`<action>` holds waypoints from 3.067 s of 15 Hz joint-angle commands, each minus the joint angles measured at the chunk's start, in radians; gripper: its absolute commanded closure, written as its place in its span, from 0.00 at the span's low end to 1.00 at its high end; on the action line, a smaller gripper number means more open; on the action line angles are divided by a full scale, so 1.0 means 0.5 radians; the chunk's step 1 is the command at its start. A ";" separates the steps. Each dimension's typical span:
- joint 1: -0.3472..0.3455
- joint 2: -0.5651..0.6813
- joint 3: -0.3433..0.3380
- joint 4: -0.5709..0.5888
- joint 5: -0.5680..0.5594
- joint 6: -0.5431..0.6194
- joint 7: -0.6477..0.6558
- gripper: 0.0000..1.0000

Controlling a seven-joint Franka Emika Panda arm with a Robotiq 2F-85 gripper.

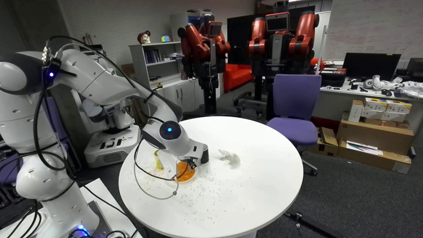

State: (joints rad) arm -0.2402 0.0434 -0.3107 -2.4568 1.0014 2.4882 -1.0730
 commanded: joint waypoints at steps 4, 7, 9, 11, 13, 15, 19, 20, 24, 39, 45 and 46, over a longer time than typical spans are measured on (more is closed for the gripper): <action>-0.056 0.172 0.050 0.057 0.444 -0.008 -0.264 0.99; -0.058 0.243 0.059 0.062 0.540 -0.054 -0.330 0.99; -0.061 0.294 0.066 0.067 0.562 -0.081 -0.356 0.99; -0.062 0.330 0.077 0.074 0.584 -0.115 -0.373 0.99; -0.066 0.349 0.087 0.083 0.638 -0.140 -0.397 0.99; -0.074 0.370 0.098 0.103 0.750 -0.174 -0.462 0.99; -0.062 0.440 0.103 0.121 0.869 -0.330 -0.493 0.99; -0.056 0.457 0.104 0.123 0.870 -0.346 -0.482 0.99; -0.046 0.535 0.119 0.132 0.857 -0.380 -0.449 0.99; -0.046 0.654 0.158 0.209 0.883 -0.451 -0.474 0.34; -0.041 0.647 0.154 0.212 0.867 -0.430 -0.469 0.00; -0.041 0.646 0.153 0.211 0.862 -0.431 -0.466 0.00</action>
State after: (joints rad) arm -0.2505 0.3595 -0.2331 -2.3682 1.4246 2.3025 -1.2816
